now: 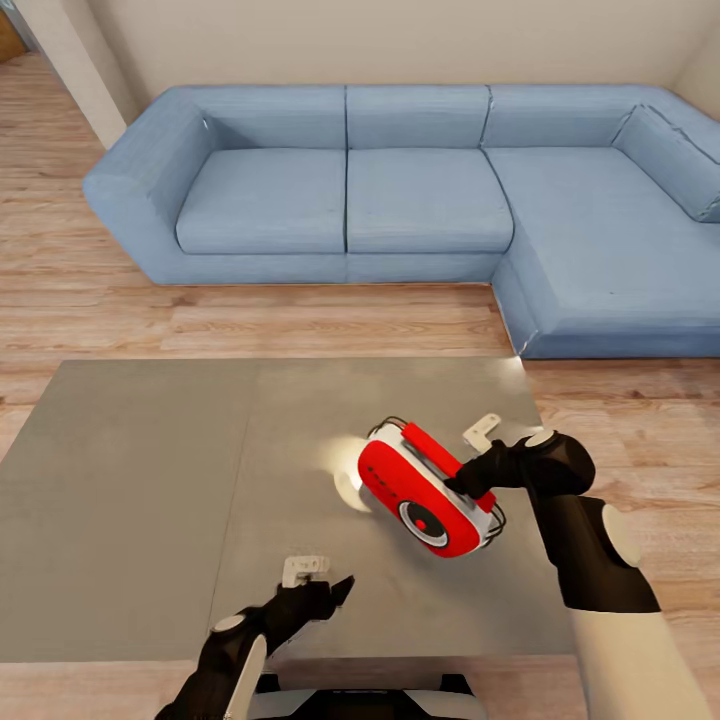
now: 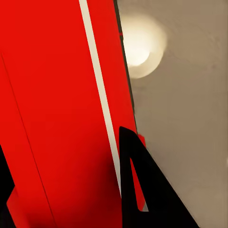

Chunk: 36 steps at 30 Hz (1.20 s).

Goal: Turn on the radio receiver that's on the table in the living room.

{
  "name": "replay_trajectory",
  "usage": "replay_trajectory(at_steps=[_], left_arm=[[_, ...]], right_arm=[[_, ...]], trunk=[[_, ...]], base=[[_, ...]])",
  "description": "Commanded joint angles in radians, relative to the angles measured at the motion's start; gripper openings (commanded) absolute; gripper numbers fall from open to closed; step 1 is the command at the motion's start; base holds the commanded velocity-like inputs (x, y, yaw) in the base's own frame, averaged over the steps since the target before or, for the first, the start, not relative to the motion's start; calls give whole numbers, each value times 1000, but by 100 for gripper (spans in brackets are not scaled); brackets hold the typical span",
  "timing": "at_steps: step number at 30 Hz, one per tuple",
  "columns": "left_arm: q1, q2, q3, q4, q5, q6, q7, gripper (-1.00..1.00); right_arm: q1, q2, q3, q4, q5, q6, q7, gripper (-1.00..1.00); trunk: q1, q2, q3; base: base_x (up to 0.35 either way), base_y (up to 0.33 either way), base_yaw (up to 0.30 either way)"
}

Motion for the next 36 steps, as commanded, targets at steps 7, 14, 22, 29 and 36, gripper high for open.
replay_trajectory(at_steps=[7,14,22,29,36], left_arm=[[0,2,0,-174,86,109,-116,100],[0,4,-1,-253,166,200,-152,100],[0,2,-1,-259,188,218,-155,-100],[0,2,-1,-259,215,220,-155,-100],[0,2,-1,-259,217,220,-155,-100]], right_arm=[[0,4,3,0,0,4,-12,-100],[0,3,3,2,3,3,-23,-100],[0,3,2,3,3,5,-24,-100],[0,4,0,4,-4,7,-22,-100],[0,4,-7,3,-7,12,-21,-100]], trunk=[[0,0,0],[0,0,0],[0,0,0],[0,0,0],[0,0,0]], base=[[0,0,0],[0,0,0],[0,0,0],[0,0,0],[0,0,0]])
